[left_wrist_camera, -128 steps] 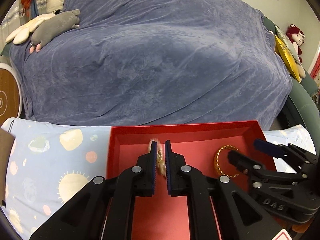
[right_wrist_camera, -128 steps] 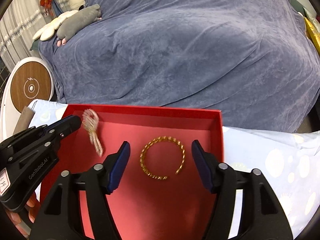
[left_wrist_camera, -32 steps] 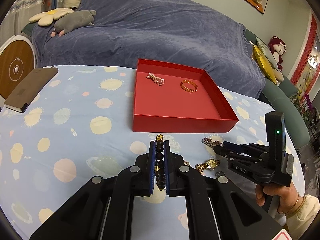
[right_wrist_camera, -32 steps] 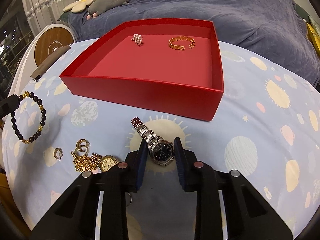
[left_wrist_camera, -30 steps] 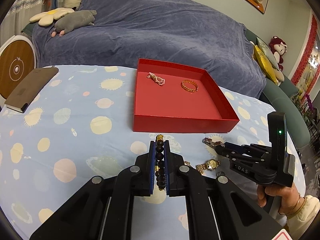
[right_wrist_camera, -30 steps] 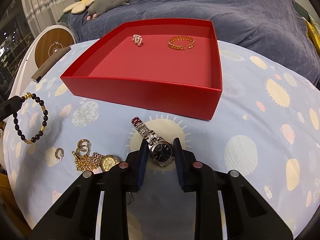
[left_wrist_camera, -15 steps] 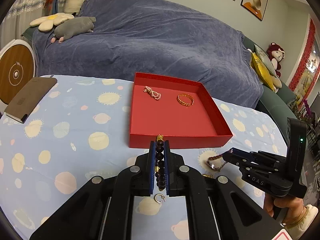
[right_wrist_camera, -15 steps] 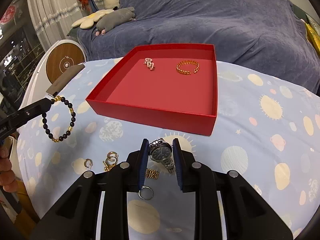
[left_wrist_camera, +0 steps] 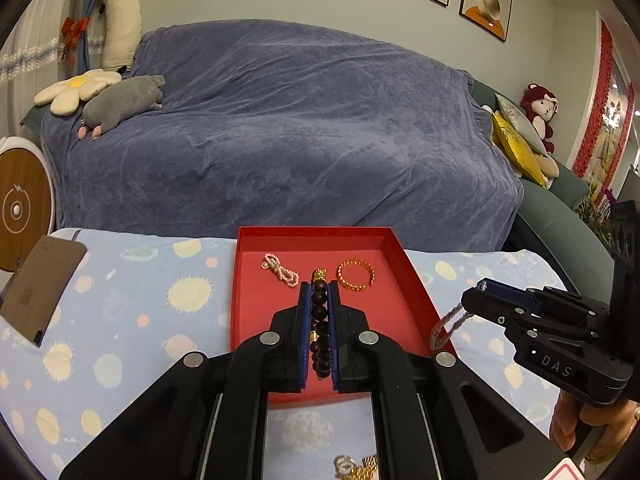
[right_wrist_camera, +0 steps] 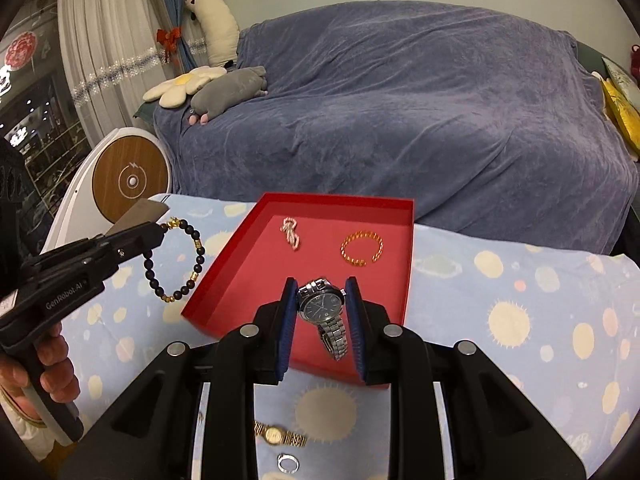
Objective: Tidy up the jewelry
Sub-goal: 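Place the bead bracelet in the box while the right gripper carries the silver watch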
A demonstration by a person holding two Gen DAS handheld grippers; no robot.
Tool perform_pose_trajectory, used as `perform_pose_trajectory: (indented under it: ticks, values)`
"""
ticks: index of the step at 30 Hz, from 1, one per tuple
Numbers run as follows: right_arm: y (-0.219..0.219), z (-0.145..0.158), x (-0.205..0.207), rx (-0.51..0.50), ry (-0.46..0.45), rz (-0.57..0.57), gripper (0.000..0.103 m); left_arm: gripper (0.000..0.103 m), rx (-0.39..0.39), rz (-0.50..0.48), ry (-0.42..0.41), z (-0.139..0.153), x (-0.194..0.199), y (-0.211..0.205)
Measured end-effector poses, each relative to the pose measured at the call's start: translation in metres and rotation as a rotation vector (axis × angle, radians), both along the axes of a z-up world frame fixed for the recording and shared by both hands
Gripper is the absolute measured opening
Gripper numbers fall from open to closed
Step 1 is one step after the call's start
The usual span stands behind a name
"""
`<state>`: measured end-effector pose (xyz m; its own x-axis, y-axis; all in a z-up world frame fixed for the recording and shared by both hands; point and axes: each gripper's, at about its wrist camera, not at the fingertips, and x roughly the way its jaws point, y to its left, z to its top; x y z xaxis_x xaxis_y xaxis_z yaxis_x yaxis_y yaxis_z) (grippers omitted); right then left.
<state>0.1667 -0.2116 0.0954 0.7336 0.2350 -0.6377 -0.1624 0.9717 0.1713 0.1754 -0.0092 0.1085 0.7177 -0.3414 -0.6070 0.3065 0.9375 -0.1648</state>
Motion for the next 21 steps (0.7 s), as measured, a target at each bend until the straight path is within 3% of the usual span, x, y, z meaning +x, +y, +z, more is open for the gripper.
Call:
perform_pose_trajectory:
  ticks: [4,10,19,21]
  values:
    - [-0.004,-0.011,0.037,0.014,0.011,-0.028,0.024,0.005,-0.008,0.001,0.036,-0.017,0.036,-0.008]
    - [-0.005,-0.055,0.078,0.016,0.092,-0.057,0.024,0.005,-0.012,0.033,0.131,-0.061,0.084,-0.010]
    - [0.002,-0.100,0.100,-0.029,0.166,-0.050,0.024,0.006,0.025,0.056,0.194,-0.103,0.114,-0.010]
    - [0.002,-0.101,0.098,-0.045,0.153,-0.061,0.027,0.010,0.030,0.080,0.201,-0.107,0.117,-0.007]
